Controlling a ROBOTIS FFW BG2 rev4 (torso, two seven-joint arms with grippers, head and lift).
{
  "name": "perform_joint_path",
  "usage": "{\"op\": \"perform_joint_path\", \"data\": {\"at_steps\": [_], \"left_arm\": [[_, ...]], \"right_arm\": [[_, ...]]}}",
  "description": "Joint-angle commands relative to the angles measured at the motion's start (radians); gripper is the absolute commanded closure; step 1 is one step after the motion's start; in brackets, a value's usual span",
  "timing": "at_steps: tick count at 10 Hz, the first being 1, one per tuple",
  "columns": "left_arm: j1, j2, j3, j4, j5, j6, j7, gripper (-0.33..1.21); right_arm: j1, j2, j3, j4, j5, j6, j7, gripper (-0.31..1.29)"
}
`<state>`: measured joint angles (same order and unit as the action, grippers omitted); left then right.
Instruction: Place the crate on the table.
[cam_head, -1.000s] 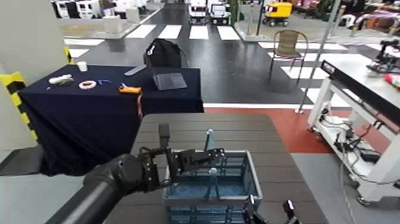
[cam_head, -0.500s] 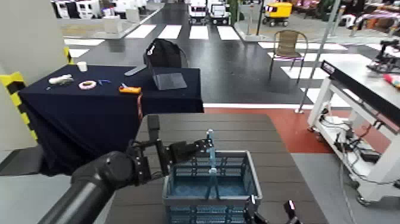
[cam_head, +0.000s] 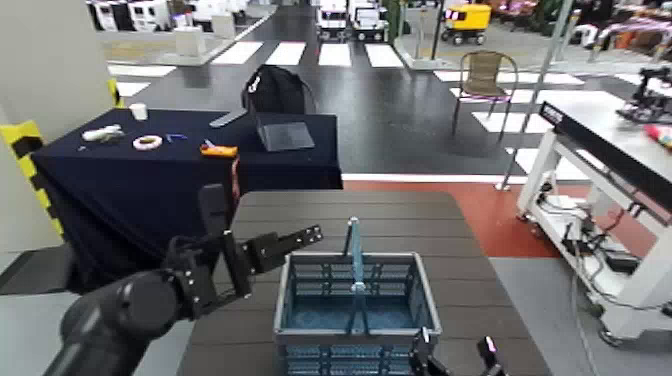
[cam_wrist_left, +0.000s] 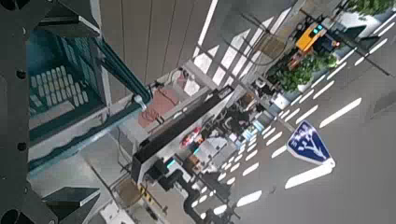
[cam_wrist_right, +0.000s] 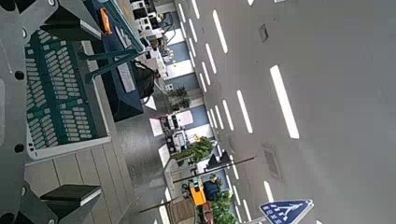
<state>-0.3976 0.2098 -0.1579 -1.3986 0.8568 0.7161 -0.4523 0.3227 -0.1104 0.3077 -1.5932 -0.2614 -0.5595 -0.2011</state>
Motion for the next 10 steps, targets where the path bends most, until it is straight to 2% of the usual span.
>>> {"op": "perform_joint_path", "data": {"at_steps": [1, 3, 5, 7, 8, 10], "left_arm": [[0.137, -0.006, 0.077, -0.195, -0.079, -0.024, 0.086, 0.11], [0.261, -0.013, 0.098, -0.335, -0.177, -0.119, 0.187, 0.11], [0.345, -0.035, 0.092, -0.376, -0.262, -0.247, 0.205, 0.11], [0.431, -0.055, 0.075, -0.378, -0.364, -0.465, 0.233, 0.11], [0.467, -0.063, 0.070, -0.369, -0.412, -0.535, 0.241, 0.11], [0.523, -0.038, 0.020, -0.327, -0.498, -0.753, 0.284, 0.11]], "right_arm": [[0.004, 0.003, -0.005, -0.001, 0.001, 0.000, -0.001, 0.14], [0.007, 0.006, -0.010, -0.002, 0.004, 0.000, -0.001, 0.14], [0.010, 0.008, -0.013, -0.005, 0.007, 0.000, -0.001, 0.14], [0.012, 0.009, -0.015, -0.007, 0.013, 0.001, -0.003, 0.14], [0.013, 0.009, -0.016, -0.007, 0.014, 0.001, -0.003, 0.14], [0.015, 0.011, -0.019, -0.010, 0.021, 0.001, -0.004, 0.14]]}}
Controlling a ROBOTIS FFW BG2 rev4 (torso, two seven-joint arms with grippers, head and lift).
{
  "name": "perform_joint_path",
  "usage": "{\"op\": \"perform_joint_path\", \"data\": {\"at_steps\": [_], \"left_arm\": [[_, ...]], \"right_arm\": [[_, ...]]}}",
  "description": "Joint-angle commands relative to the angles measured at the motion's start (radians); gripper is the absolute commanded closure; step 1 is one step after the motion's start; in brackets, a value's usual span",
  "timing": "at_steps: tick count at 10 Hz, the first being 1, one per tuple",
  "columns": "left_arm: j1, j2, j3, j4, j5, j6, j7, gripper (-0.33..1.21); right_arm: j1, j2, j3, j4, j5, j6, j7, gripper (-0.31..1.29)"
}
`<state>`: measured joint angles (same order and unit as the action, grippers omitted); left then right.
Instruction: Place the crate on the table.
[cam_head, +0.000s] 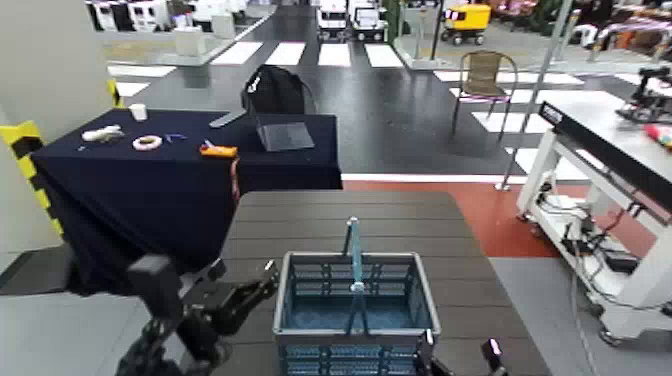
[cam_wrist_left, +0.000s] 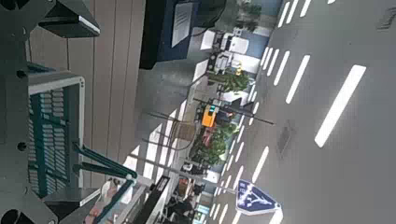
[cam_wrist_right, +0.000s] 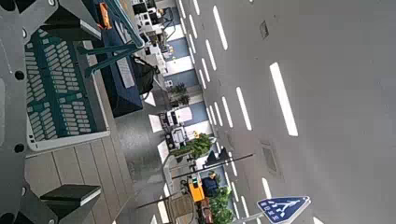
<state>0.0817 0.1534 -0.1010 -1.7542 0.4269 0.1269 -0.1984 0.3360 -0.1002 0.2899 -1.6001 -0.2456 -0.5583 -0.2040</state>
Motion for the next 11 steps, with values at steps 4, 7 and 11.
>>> {"op": "perform_joint_path", "data": {"at_steps": [4, 7, 11], "left_arm": [[0.144, 0.017, -0.060, 0.087, -0.215, -0.434, 0.163, 0.11], [0.174, 0.014, -0.062, 0.085, -0.267, -0.483, 0.178, 0.11], [0.165, 0.020, -0.074, 0.087, -0.272, -0.477, 0.175, 0.11]], "right_arm": [[0.009, 0.000, -0.008, -0.018, 0.039, 0.006, -0.017, 0.14], [0.012, 0.000, -0.012, -0.020, 0.040, 0.011, -0.017, 0.14], [0.012, -0.003, -0.018, -0.026, 0.042, 0.035, -0.012, 0.14]]}}
